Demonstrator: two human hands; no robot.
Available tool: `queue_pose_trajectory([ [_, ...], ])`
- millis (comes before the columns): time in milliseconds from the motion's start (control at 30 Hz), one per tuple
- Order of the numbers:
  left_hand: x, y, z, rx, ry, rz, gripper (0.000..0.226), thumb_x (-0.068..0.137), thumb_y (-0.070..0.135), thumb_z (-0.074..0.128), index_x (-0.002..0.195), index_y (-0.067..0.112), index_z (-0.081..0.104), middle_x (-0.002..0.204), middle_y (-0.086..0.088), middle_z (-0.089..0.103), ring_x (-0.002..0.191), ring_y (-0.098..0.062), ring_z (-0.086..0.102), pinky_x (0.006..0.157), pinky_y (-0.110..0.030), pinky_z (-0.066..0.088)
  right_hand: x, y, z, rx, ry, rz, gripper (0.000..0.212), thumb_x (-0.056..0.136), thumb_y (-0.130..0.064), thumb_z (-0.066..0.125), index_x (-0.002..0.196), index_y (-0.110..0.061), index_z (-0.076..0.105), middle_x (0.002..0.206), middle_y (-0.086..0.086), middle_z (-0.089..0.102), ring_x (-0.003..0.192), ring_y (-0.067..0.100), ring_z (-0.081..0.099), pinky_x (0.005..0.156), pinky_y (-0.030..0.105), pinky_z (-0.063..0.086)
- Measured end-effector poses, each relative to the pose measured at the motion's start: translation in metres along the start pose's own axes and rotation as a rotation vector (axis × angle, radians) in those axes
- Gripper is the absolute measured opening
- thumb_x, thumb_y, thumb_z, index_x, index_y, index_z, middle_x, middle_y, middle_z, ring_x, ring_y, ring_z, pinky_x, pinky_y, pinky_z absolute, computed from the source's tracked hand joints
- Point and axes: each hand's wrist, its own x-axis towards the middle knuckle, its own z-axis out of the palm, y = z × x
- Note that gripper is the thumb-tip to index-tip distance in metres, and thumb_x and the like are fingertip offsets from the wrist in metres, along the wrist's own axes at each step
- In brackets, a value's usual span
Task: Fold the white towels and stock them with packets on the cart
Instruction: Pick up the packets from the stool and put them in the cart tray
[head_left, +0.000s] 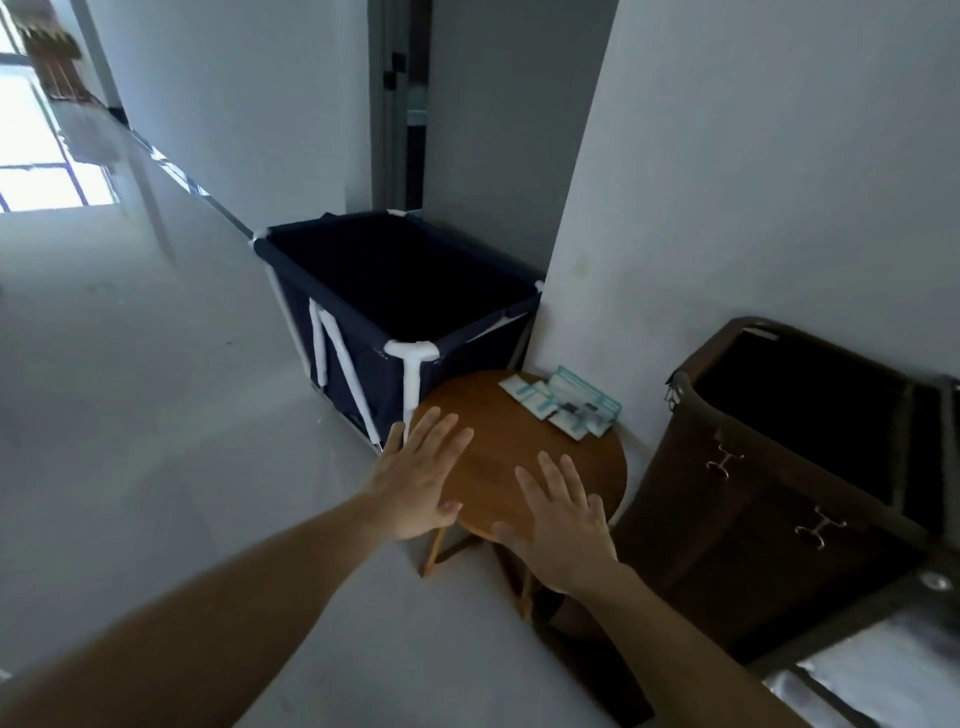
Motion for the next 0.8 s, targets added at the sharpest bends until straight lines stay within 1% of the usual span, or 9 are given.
queue_pose_trajectory([
  [100,0.042,-0.014,0.013,-0.001,-0.011,0.027,0.095,0.09,0.062,0.049,0.156,0.025,-0.01,0.164,-0.002,-0.014,0.15,-0.023,-0.021,0.117,-0.05,-0.009,0.044,0.006,0.0,0.02,-0.026,0.015,0.079,0.093,-0.07,0.028,0.157,-0.032,0.002,0.164,-0.002,-0.017,0.149,0.024,-0.023,0.119,0.056,0.007],
  [133,0.058,-0.018,0.015,-0.004,-0.016,0.03,0.095,0.09,0.061,0.049,0.156,0.026,-0.009,0.164,-0.002,-0.014,0.15,-0.023,-0.02,0.117,-0.049,-0.01,0.061,0.009,0.0,0.027,-0.031,0.017,0.079,0.093,-0.07,0.029,0.157,-0.032,0.001,0.164,-0.002,-0.018,0.148,0.024,-0.023,0.119,0.056,0.007],
  [233,0.112,-0.037,0.017,0.005,-0.027,0.027,0.095,0.09,0.06,0.05,0.157,0.026,-0.008,0.165,-0.001,-0.014,0.15,-0.023,-0.02,0.119,-0.051,-0.006,0.119,0.02,-0.004,0.048,-0.027,0.028,0.08,0.093,-0.069,0.029,0.157,-0.031,0.0,0.163,-0.001,-0.019,0.148,0.024,-0.024,0.119,0.057,0.005],
  [367,0.184,-0.061,0.015,0.029,-0.057,0.036,0.092,0.092,0.06,0.047,0.156,0.026,-0.01,0.164,-0.001,-0.015,0.15,-0.023,-0.021,0.118,-0.049,-0.009,0.195,0.038,-0.016,0.062,-0.02,0.036,0.081,0.094,-0.069,0.032,0.157,-0.031,0.0,0.163,-0.001,-0.019,0.148,0.025,-0.022,0.12,0.057,0.005],
  [500,0.258,-0.081,0.015,0.042,-0.048,0.055,0.091,0.092,0.061,0.044,0.156,0.025,-0.011,0.165,-0.002,-0.015,0.15,-0.023,-0.021,0.12,-0.05,-0.005,0.262,0.055,-0.032,0.083,0.018,0.054,0.08,0.094,-0.068,0.035,0.157,-0.03,0.002,0.164,0.0,-0.015,0.149,0.025,-0.02,0.121,0.057,0.004],
  [667,0.337,-0.101,0.029,-0.007,-0.072,0.135,0.09,0.093,0.06,0.044,0.156,0.026,-0.01,0.165,-0.001,-0.014,0.15,-0.022,-0.021,0.122,-0.05,-0.003,0.328,0.076,-0.031,0.063,0.002,0.106,0.079,0.095,-0.067,0.034,0.157,-0.03,0.003,0.165,0.002,-0.013,0.15,0.026,-0.019,0.121,0.057,0.004],
  [800,0.406,-0.12,0.045,-0.036,-0.107,0.202,0.09,0.093,0.061,0.044,0.157,0.027,-0.009,0.165,0.0,-0.014,0.15,-0.022,-0.02,0.122,-0.052,0.0,0.387,0.089,-0.029,0.082,0.001,0.196,0.079,0.094,-0.069,0.034,0.157,-0.03,0.007,0.165,0.001,-0.009,0.151,0.026,-0.014,0.12,0.058,0.009],
])
